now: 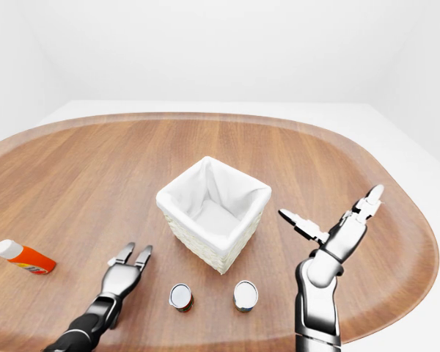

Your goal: Pick up the alphabet soup and the cream cheese box, and put them in the basket.

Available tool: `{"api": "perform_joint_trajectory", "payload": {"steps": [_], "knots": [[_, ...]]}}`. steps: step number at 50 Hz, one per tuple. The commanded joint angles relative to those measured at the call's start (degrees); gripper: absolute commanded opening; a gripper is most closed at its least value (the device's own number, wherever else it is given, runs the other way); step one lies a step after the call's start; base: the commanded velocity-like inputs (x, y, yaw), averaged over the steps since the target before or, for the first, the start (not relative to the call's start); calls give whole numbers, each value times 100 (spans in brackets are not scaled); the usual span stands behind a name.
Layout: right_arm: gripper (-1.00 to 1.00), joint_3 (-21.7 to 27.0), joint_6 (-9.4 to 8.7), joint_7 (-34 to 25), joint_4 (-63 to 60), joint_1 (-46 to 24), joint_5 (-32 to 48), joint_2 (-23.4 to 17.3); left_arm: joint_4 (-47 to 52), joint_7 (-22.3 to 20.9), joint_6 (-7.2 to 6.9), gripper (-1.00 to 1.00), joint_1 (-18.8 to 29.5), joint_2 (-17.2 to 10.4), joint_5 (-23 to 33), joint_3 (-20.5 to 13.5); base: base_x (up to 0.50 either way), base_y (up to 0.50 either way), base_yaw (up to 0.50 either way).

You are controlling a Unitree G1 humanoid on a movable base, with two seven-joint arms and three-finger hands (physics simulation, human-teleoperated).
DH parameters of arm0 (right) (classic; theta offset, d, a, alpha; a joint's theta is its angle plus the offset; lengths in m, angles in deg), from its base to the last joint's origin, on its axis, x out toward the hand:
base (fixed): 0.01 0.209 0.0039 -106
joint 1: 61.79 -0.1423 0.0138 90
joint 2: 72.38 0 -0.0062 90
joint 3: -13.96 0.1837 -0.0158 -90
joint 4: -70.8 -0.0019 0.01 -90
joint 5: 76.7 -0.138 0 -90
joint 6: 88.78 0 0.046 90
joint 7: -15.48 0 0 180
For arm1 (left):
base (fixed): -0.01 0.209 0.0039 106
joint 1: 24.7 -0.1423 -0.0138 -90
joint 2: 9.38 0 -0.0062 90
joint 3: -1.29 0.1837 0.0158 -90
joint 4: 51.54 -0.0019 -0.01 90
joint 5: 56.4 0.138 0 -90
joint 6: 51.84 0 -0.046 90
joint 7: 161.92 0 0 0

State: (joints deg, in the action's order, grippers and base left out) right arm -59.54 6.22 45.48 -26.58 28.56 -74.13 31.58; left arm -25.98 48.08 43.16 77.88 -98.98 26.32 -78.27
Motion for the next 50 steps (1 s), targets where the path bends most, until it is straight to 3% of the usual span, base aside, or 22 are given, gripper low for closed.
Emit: {"api": "perform_joint_trajectory", "payload": {"steps": [1, 5, 6, 7, 8, 9, 22, 39, 45, 50], "knots": [[100, 2, 0, 0, 11, 1, 1, 1, -1147, 0, 0, 100, -258, 98, -5, 246, 0, 0, 0], [100, 0, 0, 0, -1, 5, 4, 3, -1304, 0, 0, 100, -236, 127, -18, 277, 0, 0, 0], [100, 0, 0, 0, -3, 1, 4, 1, -1340, 0, 0, 56, -238, 121, -30, 273, 0, 0, 0], [100, 0, 0, 0, -6, -1, 5, 1, -1348, 0, 0, -19, -240, 114, -34, 272, 0, 0, 0], [100, -2, 0, 0, -20, 0, 6, 3, -1360, 0, 0, -80, -239, 107, -33, 273, 0, 0, 0], [100, -3, 0, 0, -7, -4, 6, 3, -1377, 0, 0, -100, -237, 91, -43, 264, 0, 0, 0], [100, -7, 0, 0, -22, -7, 6, -3, -1403, 0, 0, -100, -257, 50, -14, 259, 0, 0, 0], [100, -7, 0, 0, 35, -14, 12, -3, -793, 0, 0, -100, -401, -254, -77, 173, 0, 0, 0], [100, -8, 0, 0, 10, -6, 6, -2, -273, 0, 0, -100, -627, -325, -91, 89, 0, 0, 0], [100, -7, 0, 0, -26, -6, 5, 2, 875, 0, 0, -100, -1120, -460, -161, -105, 0, 0, 0]]}}
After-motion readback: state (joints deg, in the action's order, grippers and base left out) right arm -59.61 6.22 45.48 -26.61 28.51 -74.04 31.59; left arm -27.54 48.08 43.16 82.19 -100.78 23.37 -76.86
